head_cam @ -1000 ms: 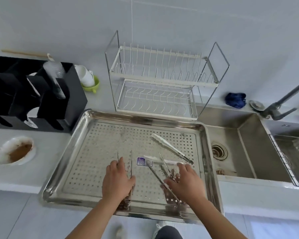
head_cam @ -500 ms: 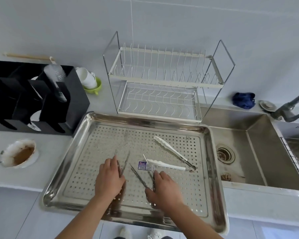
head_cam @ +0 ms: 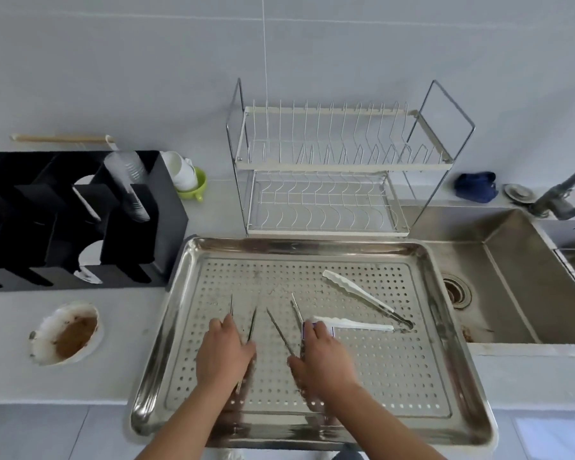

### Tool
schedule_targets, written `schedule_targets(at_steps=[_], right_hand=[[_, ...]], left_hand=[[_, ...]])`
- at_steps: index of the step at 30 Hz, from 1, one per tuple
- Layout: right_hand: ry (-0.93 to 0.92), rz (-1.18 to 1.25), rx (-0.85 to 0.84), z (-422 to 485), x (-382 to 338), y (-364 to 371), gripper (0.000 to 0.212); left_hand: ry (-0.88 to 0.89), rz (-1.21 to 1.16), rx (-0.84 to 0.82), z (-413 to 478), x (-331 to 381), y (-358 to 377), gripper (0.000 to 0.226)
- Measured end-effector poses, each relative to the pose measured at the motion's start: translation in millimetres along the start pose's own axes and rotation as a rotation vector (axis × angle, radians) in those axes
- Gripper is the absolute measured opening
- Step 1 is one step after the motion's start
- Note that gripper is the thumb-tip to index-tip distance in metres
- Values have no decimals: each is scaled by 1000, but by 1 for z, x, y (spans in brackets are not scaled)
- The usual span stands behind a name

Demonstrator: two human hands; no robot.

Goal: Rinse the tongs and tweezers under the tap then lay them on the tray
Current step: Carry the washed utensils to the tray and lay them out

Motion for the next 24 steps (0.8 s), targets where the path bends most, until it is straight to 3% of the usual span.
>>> schedule_targets(at_steps=[13,24], right_hand=[[315,186,4,4,-17,10,58],[314,190,-4,5,-4,11,71]], left_hand=[[167,1,-62,14,-11,-2,84],[121,-7,-60,9,-7,7,92]])
Point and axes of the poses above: each hand's wrist, its own z-axis towards the middle knuckle, its own y-axis out of the palm, x = y × z, the point moved 9 cm from there along z, towards the middle knuckle, and after that the axes turned 1 degree about -x, right-handed, at the moved point
